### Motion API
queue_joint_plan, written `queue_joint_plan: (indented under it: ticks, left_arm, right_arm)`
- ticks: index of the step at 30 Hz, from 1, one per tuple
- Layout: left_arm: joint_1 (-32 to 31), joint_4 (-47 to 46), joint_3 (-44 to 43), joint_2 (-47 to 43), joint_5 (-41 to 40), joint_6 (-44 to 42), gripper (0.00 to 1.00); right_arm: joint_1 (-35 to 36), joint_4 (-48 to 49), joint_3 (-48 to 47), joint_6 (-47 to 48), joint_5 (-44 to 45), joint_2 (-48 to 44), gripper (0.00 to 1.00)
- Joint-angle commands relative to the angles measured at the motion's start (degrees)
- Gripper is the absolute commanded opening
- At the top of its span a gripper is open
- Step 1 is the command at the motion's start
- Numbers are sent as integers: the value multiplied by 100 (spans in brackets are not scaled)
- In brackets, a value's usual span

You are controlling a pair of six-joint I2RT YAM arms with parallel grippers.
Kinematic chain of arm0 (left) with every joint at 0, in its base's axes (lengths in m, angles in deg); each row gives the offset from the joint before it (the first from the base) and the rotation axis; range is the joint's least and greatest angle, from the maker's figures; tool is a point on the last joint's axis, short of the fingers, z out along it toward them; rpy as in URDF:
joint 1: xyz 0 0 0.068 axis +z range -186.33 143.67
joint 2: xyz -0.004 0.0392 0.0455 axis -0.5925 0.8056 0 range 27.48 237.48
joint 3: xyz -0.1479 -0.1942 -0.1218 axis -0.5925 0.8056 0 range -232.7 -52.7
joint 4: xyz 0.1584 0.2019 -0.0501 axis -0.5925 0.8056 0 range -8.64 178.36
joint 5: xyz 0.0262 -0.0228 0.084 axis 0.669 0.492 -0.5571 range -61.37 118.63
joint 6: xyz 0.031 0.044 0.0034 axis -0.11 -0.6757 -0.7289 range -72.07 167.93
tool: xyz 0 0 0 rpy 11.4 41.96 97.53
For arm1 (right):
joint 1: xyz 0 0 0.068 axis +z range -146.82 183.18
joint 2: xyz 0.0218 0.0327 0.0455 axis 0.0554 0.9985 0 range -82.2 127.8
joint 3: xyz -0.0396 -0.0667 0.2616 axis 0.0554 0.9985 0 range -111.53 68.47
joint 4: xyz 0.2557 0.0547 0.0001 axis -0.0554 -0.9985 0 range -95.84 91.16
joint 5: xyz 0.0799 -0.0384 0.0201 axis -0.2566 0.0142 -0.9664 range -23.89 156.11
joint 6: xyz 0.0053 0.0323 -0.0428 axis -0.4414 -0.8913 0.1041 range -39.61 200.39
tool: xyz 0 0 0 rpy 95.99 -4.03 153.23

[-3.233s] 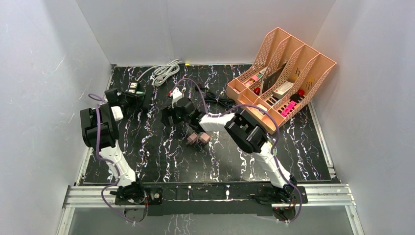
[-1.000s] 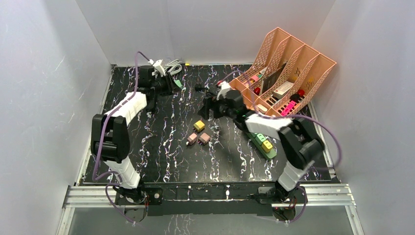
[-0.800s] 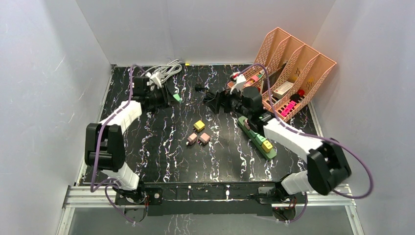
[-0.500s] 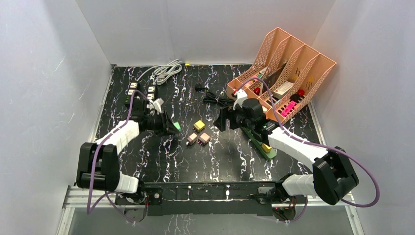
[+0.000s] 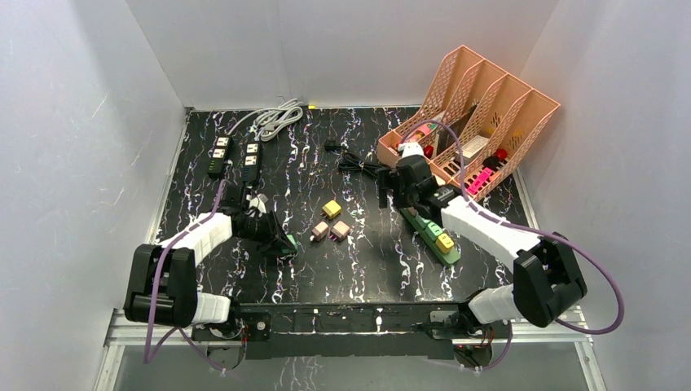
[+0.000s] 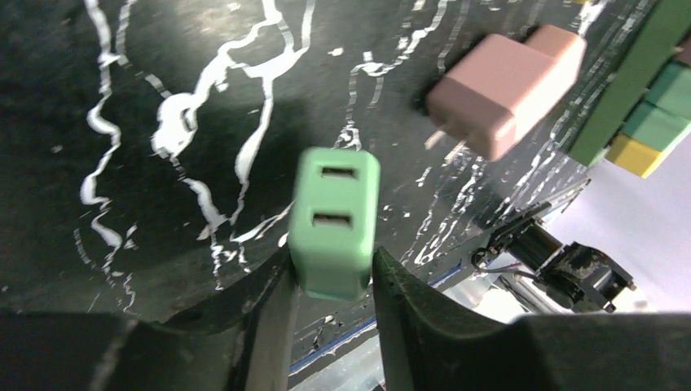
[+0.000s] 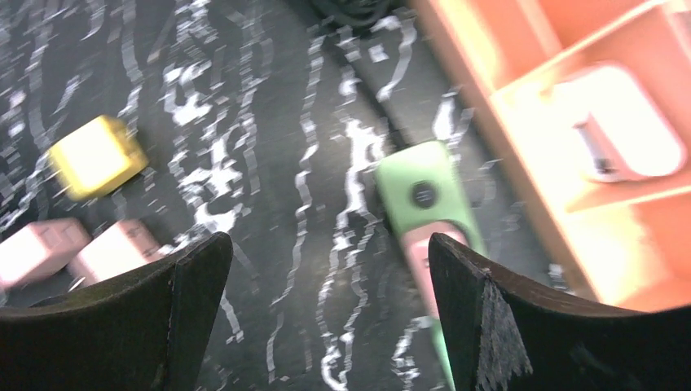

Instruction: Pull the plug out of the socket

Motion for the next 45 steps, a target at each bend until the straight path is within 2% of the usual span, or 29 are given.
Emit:
queue_joint_plan:
  ticks: [1,4,8,10,11,12,16,19,23,28,31,32,34,35,36,37,40,44,45]
  left_arm:
    - [-36,652,-156,86,-386,363,42]
    - [-38,667,-65,182,-330,459,49]
    - [-38,677,-33,368,-268,636,60]
    - [-42,788,-131,328,-324,692,81]
    - [-39,887,-220,290,-404,693,85]
    - [-38,1011,-334,242,-511,665,98]
    - [-38,1559,-931,222,-1331,170,98]
    - [-38,1799,-1399,176,-1885,-103,98]
    - [-38,1852,-1637,-52,-2110,-152,98]
    - [-38,1878,-1536,-58,-2058,-157,98]
    - [-38,1839,-1499,-98,-2050,-145,98]
    - [-38,1825,-1503,-89,-2051,-145,98]
    - [-38,1805,-1500,-60,-2036,-154,98]
    - [-38,1802,-1499,-49,-2017,-154,98]
    - [-33,1795,-1494,-46,-2004,-154,98]
    - [-37,1786,-1484,-46,-2000,-154,98]
    - [-42,1773,-1462,-61,-1989,-162,98]
    - [-37,1760,-1439,-87,-1974,-150,98]
    - [-34,1751,-1438,-97,-1971,-146,98]
  right_arm:
    - [-388,-901,-793,226,1386,303,98]
    - [-659,-1066,-948,578,1537,484,98]
    - [-854,-908,-869,1101,700,604,98]
    - [-861,-830,-806,1232,496,656,98]
    - [-877,-779,-777,1296,385,686,98]
    - [-878,-737,-757,1374,224,704,96]
    - [-882,-355,-631,1462,-274,737,93]
    - [-882,-586,-829,1476,-199,1034,89]
    - [-883,-869,-993,1469,-124,1365,72]
    - [-879,-967,-936,1341,-115,1429,73]
    - [-880,-950,-863,1320,-111,1362,68]
    - [-887,-952,-853,1321,-117,1375,64]
    - [-877,-986,-847,1331,-122,1416,43]
    - [-889,-999,-852,1337,-124,1445,27]
    - [-886,-1032,-862,1337,-100,1479,3]
    - [-881,-1061,-872,1330,-69,1500,0]
    - [-890,-918,-774,1222,-54,1316,0]
    - [-1584,-13,-346,893,-2119,627,0]
    - [-1630,75,-320,841,-2181,567,0]
